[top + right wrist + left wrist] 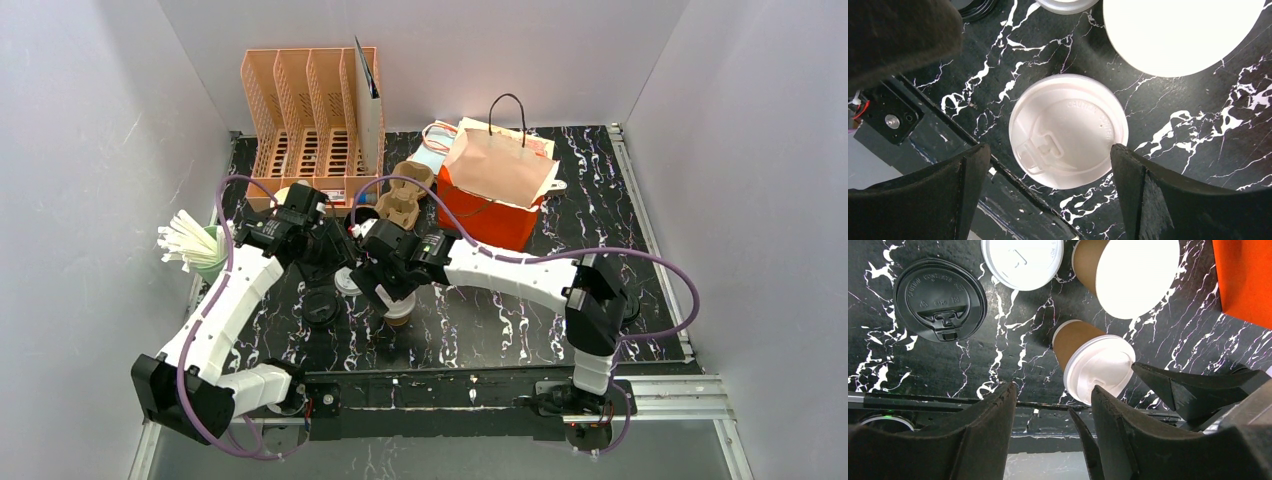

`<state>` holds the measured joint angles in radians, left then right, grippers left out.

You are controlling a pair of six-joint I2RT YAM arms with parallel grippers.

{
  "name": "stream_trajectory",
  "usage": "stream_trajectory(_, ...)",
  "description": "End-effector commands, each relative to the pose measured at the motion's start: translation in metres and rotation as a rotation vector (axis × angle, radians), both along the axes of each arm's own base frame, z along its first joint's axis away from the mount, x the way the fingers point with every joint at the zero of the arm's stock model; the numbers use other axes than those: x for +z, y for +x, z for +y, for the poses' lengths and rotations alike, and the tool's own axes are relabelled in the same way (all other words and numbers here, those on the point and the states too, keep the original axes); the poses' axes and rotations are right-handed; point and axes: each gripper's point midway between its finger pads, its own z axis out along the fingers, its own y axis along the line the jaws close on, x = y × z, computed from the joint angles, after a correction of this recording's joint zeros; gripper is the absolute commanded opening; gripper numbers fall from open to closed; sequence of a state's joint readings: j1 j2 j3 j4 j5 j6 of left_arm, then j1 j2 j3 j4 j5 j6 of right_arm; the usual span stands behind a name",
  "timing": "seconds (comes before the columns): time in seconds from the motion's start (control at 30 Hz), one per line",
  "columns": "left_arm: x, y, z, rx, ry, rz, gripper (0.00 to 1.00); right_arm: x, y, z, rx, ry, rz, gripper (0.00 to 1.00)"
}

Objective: Pack the takeout coffee
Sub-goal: Place the coffee cup at the center of the board, then pick up the coffee cup from the center of the board.

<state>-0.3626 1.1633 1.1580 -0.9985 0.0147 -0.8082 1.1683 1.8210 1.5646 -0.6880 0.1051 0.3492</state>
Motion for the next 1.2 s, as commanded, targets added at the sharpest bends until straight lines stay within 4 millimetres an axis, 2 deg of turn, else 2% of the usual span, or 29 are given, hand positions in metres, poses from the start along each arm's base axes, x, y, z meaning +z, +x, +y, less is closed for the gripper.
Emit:
stream_trajectory(0.0,-0.001,-0.005,-0.003,0.009,-0.033,0.009,0.55,0.017,0.005,0.007,0.022,-0.002,-0.063,0.98)
stream_trajectory(0.37,-0.008,-0.006,-0.009,-0.026,-0.059,0.026,0.58,0.01,0.004,0.01,0.06,-0.064,-0.112,0.98)
stream_trajectory(0.5,-0.01,-0.008,-0.01,-0.037,-0.06,0.032,0.58,0.0,0.005,0.005,0.063,-0.114,-0.103,0.98)
stream_trajectory(0.8,-0.012,-0.009,-0.01,-0.045,-0.062,0.035,0.6,-0.018,-0.006,0.008,0.101,-0.139,-0.034,0.98)
stream_trajectory(1.07,-0.012,-0.012,-0.008,-0.051,-0.055,0.04,0.61,-0.027,-0.011,0.009,0.12,-0.151,-0.005,0.98)
stream_trajectory(1.1,-0.012,-0.012,-0.008,-0.051,-0.055,0.041,0.61,-0.027,-0.011,0.009,0.122,-0.153,-0.005,0.97)
stream_trajectory(1.17,-0.011,-0.011,-0.008,-0.051,-0.056,0.038,0.61,-0.024,-0.01,0.009,0.125,-0.154,-0.01,0.85)
